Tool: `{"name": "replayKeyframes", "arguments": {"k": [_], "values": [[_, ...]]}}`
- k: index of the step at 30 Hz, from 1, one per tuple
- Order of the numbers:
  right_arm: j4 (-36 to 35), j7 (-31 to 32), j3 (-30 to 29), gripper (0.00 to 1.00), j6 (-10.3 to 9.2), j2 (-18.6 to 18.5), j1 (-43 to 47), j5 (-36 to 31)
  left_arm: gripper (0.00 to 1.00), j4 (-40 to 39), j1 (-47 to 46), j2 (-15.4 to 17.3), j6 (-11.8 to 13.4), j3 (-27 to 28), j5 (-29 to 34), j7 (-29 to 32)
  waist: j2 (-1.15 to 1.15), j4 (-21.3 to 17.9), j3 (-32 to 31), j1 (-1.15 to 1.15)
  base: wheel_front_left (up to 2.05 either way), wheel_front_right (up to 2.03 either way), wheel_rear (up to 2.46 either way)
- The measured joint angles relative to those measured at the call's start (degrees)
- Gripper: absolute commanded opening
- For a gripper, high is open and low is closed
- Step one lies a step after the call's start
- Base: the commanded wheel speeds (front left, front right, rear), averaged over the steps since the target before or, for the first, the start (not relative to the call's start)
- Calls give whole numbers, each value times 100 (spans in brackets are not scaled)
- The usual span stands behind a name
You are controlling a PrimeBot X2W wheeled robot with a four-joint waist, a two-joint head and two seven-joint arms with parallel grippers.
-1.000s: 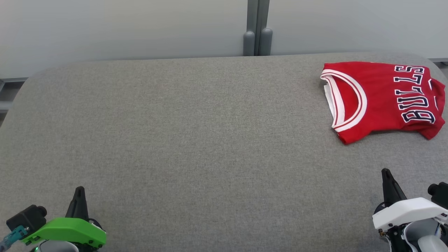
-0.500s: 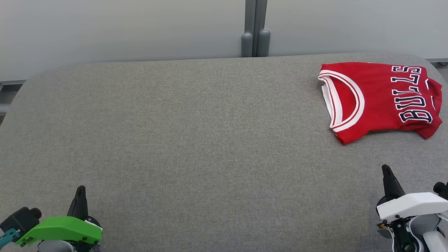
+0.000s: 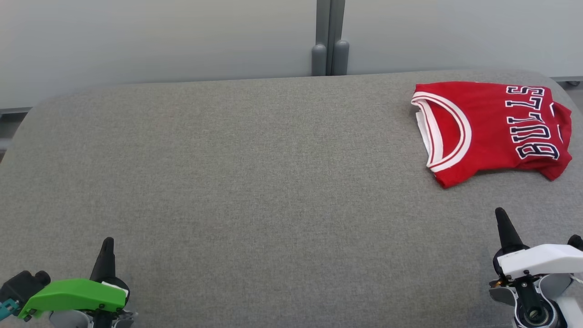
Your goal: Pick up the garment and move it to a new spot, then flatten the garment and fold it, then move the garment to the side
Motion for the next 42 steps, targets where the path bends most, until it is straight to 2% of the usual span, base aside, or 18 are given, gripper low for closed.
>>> {"name": "replayKeyframes", "arguments": {"k": [42], "values": [[156,782,-687,0,528,400,-399,2720,0,-203,-116,-145,-301,179,-2800,670,0,-122,-85,0,0,0,0]]}}
